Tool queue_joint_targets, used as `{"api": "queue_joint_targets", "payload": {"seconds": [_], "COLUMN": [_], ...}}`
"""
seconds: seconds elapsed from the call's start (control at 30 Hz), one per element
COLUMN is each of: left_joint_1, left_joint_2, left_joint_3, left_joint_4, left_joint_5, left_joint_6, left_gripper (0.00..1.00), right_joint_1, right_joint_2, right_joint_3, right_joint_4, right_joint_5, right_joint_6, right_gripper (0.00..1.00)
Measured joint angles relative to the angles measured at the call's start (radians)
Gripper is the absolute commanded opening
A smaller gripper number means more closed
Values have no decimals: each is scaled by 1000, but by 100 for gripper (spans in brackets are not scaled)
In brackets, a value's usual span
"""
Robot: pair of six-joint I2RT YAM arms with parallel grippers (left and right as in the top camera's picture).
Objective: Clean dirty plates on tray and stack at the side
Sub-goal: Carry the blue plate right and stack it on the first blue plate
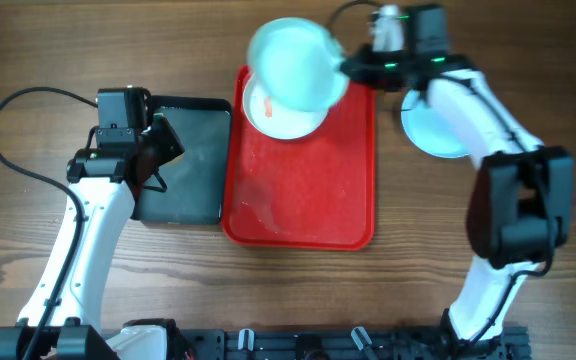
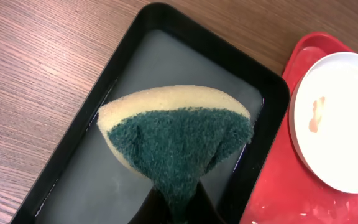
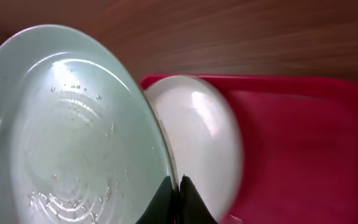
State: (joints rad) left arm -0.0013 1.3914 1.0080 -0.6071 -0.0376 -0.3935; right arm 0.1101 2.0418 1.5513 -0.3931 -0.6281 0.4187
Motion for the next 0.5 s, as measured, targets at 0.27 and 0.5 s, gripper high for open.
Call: {"api": "queue_joint_targets", "payload": {"seconds": [0.27, 0.5], "left_joint_1": [0, 0], "left_joint_2": [0, 0], "left_joint_3": [0, 0], "left_joint_4": [0, -1], "left_joint_5": [0, 0], "left_joint_6": [0, 0], "left_gripper": [4, 4], "right_joint_1": [-338, -507], "right_joint_2": [-2, -2], "right_joint_3": [1, -10], "right_joint_4": [-210, -321], "right_joint_5": [126, 370], "right_joint_6": [-13, -16], "right_gripper": [4, 4]}}
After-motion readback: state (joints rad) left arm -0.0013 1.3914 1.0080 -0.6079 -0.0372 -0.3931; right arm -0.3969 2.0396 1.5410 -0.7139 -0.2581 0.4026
